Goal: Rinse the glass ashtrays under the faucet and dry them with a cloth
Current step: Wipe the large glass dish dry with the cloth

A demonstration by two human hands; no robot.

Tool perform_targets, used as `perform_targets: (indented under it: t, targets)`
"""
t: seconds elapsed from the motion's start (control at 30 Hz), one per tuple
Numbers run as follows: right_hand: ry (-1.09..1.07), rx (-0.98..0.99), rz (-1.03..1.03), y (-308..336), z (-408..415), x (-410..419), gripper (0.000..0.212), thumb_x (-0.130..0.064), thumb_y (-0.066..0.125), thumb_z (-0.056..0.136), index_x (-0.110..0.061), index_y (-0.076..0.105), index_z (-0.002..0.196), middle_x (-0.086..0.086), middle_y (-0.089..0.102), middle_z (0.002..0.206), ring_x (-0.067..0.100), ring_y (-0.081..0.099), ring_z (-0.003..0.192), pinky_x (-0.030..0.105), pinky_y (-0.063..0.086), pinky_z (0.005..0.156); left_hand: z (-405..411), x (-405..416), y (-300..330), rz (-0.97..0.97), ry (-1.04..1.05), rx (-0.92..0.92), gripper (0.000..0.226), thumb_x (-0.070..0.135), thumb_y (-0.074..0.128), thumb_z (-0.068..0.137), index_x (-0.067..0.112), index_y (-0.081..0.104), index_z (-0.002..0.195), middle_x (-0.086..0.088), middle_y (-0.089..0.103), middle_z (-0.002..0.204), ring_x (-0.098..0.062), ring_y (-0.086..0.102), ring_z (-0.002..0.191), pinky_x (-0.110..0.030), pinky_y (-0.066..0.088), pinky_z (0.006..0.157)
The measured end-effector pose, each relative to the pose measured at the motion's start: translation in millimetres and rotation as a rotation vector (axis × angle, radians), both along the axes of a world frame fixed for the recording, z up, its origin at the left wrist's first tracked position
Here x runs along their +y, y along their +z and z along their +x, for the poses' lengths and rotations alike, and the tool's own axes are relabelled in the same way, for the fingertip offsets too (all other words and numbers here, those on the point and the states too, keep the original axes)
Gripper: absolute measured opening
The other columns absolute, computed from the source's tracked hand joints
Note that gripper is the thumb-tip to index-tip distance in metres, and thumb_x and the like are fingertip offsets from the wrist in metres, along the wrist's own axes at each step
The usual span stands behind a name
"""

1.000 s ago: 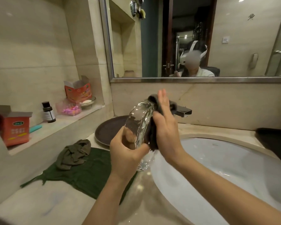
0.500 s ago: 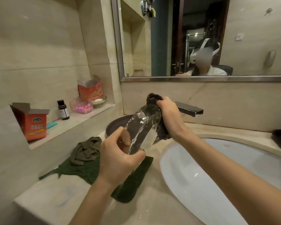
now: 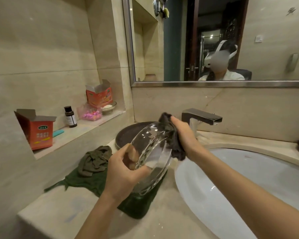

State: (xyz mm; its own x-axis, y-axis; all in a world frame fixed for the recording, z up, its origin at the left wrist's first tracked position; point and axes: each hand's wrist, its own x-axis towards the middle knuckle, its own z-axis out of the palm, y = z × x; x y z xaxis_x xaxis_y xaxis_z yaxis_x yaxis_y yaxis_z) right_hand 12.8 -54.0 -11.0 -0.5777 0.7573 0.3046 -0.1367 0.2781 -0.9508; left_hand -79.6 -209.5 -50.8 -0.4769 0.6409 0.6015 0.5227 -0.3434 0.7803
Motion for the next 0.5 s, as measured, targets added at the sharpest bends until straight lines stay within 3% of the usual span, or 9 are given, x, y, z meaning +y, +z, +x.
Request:
perform_targets:
  t: [0.07, 0.17, 0.27, 0.37, 0.5]
  targets:
    - [0.052, 0.086, -0.347, -22.9, -0.8, 0.9, 0.039, -0.036, 0.04, 0.097, -0.01, 0.062, 0.08, 0.001, 0.067, 0.068, 0.011, 0.063, 0.059, 0.022, 0.049, 0.059, -7.3, 0.9, -3.3, 0.002, -0.012, -0.006, 0.049, 0.037, 0.068, 0.044, -0.001, 0.047, 0.065, -0.012, 0.043, 0.058, -0.027, 0.039, 0.055, -0.039, 0.038, 0.051]
    - [0.111, 0.13, -0.567, -40.9, -4.1, 1.5, 0.039, -0.037, 0.039, 0.098, -0.014, 0.068, 0.087, 0.005, 0.072, 0.083, 0.018, 0.066, 0.08, 0.03, 0.05, 0.073, -20.4, -0.4, -7.9, -0.005, -0.066, -0.058, 0.052, 0.033, 0.067, 0.046, -0.008, 0.041, 0.065, -0.009, 0.04, 0.056, -0.02, 0.037, 0.053, -0.028, 0.036, 0.05]
    - [0.131, 0.114, -0.629, -47.3, -4.4, -3.5, 0.046, -0.046, 0.036, 0.097, -0.011, 0.067, 0.102, 0.007, 0.072, 0.092, 0.021, 0.065, 0.09, 0.032, 0.05, 0.075, -29.1, -3.0, -9.0, -0.046, -0.129, -0.1, 0.043, 0.033, 0.067, 0.048, -0.001, 0.043, 0.061, 0.002, 0.043, 0.052, -0.009, 0.039, 0.05, -0.016, 0.037, 0.049]
    - [0.125, 0.091, -0.684, -56.5, -2.0, -10.7, 0.048, -0.047, 0.034, 0.097, -0.012, 0.066, 0.105, 0.007, 0.072, 0.092, 0.022, 0.064, 0.091, 0.031, 0.049, 0.07, -36.3, -6.1, -5.3, -0.127, -0.183, -0.154, 0.042, 0.035, 0.069, 0.045, 0.006, 0.048, 0.067, 0.005, 0.048, 0.055, -0.003, 0.045, 0.052, -0.015, 0.042, 0.053]
    - [0.129, 0.029, -0.686, -48.8, 6.2, -9.3, 0.048, -0.046, 0.036, 0.097, -0.01, 0.067, 0.102, 0.009, 0.072, 0.095, 0.022, 0.066, 0.09, 0.032, 0.05, 0.074, -42.3, -14.3, 2.5, -0.312, -0.182, -0.094, 0.058, 0.046, 0.069, 0.04, 0.017, 0.053, 0.087, 0.004, 0.057, 0.076, 0.001, 0.057, 0.064, -0.014, 0.046, 0.063]
